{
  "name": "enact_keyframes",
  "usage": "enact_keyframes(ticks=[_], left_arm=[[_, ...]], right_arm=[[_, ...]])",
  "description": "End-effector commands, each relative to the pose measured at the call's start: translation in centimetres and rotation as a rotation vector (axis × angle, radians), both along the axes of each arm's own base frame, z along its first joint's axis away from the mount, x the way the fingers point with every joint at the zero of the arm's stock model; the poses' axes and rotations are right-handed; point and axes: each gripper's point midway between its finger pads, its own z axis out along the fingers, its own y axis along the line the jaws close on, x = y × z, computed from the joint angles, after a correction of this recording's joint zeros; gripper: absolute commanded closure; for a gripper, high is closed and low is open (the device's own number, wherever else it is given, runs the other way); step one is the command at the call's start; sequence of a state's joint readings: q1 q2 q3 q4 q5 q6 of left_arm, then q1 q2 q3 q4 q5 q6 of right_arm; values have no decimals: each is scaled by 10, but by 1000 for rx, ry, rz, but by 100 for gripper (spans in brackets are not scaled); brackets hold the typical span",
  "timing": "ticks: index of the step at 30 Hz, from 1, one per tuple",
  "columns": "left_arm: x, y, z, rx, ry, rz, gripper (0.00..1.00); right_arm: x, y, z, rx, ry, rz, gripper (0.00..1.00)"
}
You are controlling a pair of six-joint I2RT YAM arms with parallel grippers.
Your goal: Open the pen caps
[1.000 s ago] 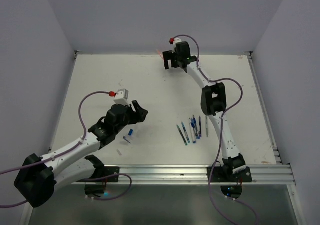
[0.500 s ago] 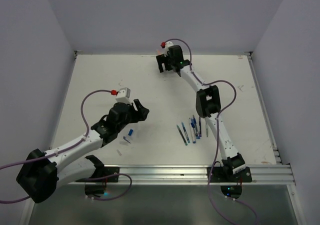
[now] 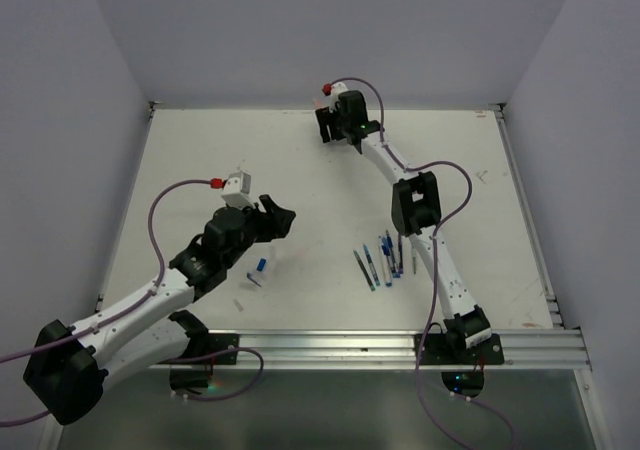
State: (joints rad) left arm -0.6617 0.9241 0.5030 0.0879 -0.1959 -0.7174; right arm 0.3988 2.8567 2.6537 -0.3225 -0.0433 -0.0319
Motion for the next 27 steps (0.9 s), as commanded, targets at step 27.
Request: enact_keyframes(ticks=[27], left_arm=[[-5,12,27,-33,-91,27,29]], right_arm=[[16,4,22,38,-89,27,60]])
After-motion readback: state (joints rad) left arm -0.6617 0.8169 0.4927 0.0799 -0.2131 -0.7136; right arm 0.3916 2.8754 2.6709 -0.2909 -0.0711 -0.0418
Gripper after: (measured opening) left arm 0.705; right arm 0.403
